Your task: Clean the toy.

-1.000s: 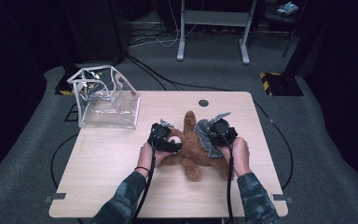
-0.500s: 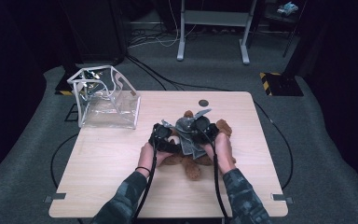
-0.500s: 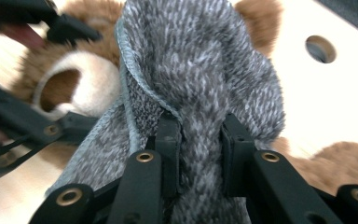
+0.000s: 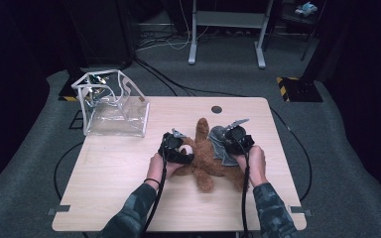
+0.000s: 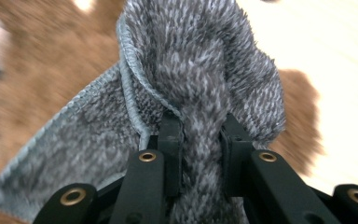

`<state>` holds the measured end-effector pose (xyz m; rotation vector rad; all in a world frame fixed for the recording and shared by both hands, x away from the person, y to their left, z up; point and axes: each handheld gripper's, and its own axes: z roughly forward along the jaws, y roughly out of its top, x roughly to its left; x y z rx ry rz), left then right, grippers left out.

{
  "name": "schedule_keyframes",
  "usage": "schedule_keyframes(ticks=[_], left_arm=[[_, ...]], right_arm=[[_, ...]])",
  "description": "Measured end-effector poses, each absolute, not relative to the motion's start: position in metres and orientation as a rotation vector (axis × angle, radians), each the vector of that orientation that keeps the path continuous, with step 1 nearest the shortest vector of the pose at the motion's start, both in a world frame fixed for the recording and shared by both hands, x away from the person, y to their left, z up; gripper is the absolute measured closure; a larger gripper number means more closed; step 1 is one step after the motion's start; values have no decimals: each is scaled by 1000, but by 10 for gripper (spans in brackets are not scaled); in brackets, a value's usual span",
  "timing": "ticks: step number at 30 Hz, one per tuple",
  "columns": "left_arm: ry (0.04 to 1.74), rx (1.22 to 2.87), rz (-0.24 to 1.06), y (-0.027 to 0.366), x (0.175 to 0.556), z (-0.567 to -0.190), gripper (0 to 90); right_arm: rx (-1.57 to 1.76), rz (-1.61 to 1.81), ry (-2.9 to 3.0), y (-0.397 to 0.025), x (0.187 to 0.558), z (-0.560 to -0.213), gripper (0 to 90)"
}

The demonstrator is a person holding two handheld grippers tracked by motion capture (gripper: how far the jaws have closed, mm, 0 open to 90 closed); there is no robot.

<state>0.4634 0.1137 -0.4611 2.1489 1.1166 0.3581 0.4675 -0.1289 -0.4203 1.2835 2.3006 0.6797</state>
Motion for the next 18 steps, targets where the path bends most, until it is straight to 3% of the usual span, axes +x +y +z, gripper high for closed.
schedule_keyframes(ticks=[8, 13, 18], left_arm=[[1124, 2149, 360, 114, 464, -461, 209], [1118, 2157, 367, 114, 464, -461, 208], [1116, 2163, 366, 114, 463, -461, 208]], right_arm=[[1332, 660, 2285, -143, 467, -420, 745], [1221, 828, 2304, -111, 462, -389, 741], [1115, 842, 2386, -72, 464, -391, 736]])
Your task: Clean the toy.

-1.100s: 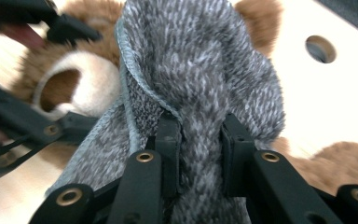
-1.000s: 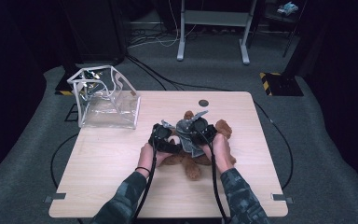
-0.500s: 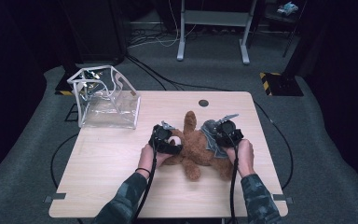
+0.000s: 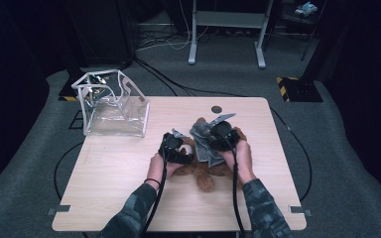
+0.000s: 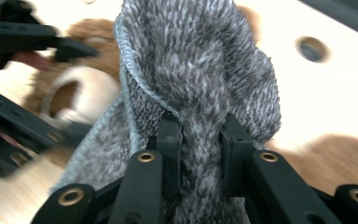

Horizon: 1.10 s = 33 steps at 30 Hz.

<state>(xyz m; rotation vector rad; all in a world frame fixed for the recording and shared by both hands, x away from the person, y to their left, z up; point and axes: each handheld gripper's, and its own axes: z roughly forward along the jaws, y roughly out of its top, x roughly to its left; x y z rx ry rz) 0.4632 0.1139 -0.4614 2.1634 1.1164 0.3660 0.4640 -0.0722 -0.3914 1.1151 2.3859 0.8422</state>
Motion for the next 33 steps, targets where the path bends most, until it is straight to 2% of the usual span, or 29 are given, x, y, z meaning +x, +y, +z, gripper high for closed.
schedule_keyframes(ticks=[1, 5, 12, 17, 24, 27, 29, 30, 33], left_arm=[[1124, 2149, 361, 114, 463, -462, 208], [1113, 2155, 361, 115, 463, -462, 208], [1109, 2158, 356, 115, 463, -462, 208], [1121, 2151, 350, 114, 465, -462, 208], [1132, 2169, 329, 114, 470, -460, 208], [1144, 2167, 306, 115, 474, -459, 208], [1156, 2172, 293, 114, 478, -458, 207], [1156, 2172, 293, 114, 478, -458, 206], [1162, 2187, 282, 114, 482, -457, 205]], right_arm=[[1110, 798, 2422, -55, 466, -400, 733], [1081, 703, 2431, -45, 471, -416, 737], [1142, 713, 2393, -79, 468, -411, 744], [1270, 704, 2312, -120, 467, -415, 747], [1340, 639, 2272, -143, 464, -422, 744], [1324, 704, 2231, -138, 458, -409, 743], [1259, 779, 2256, -116, 448, -396, 742], [1259, 779, 2256, -116, 448, -396, 742], [1121, 728, 2339, -76, 443, -401, 737]])
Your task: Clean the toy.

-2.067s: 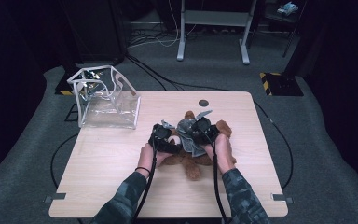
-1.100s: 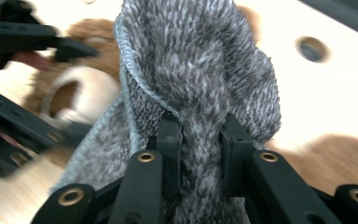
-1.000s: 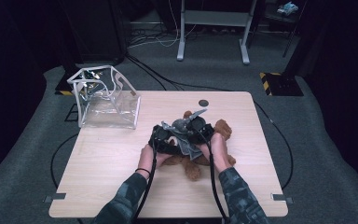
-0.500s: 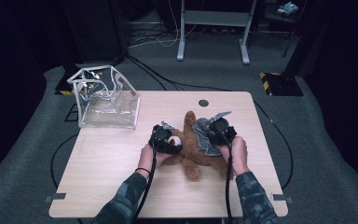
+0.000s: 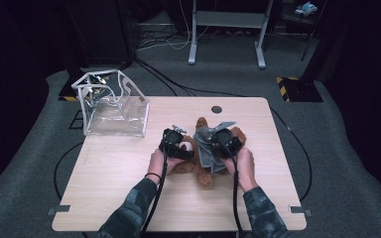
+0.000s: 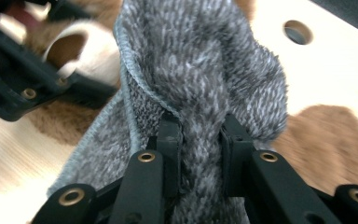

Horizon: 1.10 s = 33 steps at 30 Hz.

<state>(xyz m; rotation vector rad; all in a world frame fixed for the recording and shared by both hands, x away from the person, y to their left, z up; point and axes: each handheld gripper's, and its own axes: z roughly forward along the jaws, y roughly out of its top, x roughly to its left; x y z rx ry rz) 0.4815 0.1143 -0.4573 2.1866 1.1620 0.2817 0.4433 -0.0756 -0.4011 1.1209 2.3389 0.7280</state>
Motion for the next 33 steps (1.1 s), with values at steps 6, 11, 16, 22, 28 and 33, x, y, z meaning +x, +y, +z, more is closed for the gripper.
schedule_keyframes(ticks=[6, 11, 16, 22, 28, 33], left_arm=[[1158, 2183, 271, 115, 483, -458, 205], [1170, 2174, 271, 114, 486, -458, 205], [1176, 2184, 261, 112, 488, -457, 204], [1195, 2192, 262, 111, 491, -457, 204], [1192, 2190, 263, 112, 491, -457, 204], [1192, 2181, 248, 113, 493, -458, 204]], right_arm=[[1132, 683, 2336, -81, 452, -413, 744], [1196, 639, 2293, -104, 451, -417, 745], [1300, 616, 2274, -132, 452, -427, 744], [1261, 774, 2252, -110, 442, -399, 739], [1154, 773, 2342, -67, 439, -407, 735], [1191, 780, 2333, -83, 443, -419, 746]])
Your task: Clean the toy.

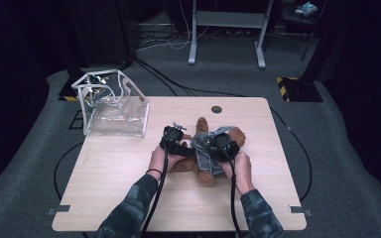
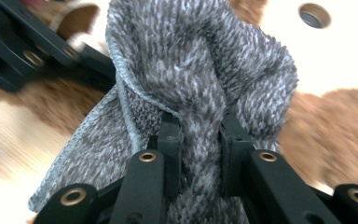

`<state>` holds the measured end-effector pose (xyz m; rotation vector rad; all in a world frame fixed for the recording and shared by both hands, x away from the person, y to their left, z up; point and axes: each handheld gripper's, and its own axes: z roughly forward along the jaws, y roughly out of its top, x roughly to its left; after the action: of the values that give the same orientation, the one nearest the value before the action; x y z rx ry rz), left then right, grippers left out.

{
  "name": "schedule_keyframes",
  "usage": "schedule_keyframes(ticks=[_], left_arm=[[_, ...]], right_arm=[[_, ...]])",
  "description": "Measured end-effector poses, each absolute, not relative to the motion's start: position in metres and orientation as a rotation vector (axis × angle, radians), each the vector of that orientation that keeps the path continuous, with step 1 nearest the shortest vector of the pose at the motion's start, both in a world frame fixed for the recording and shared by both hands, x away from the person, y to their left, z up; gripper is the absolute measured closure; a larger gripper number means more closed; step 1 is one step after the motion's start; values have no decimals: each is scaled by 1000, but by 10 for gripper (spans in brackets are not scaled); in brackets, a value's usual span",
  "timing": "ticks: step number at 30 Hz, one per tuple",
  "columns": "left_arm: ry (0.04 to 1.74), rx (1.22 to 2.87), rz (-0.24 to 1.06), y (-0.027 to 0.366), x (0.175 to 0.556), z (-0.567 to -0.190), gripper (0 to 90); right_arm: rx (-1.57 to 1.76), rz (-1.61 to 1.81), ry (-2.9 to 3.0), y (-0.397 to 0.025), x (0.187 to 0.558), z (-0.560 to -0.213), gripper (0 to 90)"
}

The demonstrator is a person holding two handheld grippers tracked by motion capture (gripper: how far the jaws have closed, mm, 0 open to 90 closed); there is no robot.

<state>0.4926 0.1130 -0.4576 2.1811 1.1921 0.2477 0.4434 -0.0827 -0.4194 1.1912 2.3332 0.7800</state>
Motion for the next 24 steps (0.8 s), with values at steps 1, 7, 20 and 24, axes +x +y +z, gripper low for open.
schedule_keyframes(ticks=[1, 7, 20, 24], left_arm=[[1186, 2177, 250, 113, 493, -458, 204], [1178, 2171, 232, 115, 494, -459, 204], [1180, 2196, 244, 113, 495, -458, 205], [1177, 2191, 237, 114, 495, -458, 205]], right_arm=[[1202, 770, 2331, -88, 442, -419, 746], [1273, 669, 2273, -126, 439, -423, 744], [1180, 772, 2284, -97, 429, -405, 740], [1117, 750, 2338, -73, 434, -416, 741]])
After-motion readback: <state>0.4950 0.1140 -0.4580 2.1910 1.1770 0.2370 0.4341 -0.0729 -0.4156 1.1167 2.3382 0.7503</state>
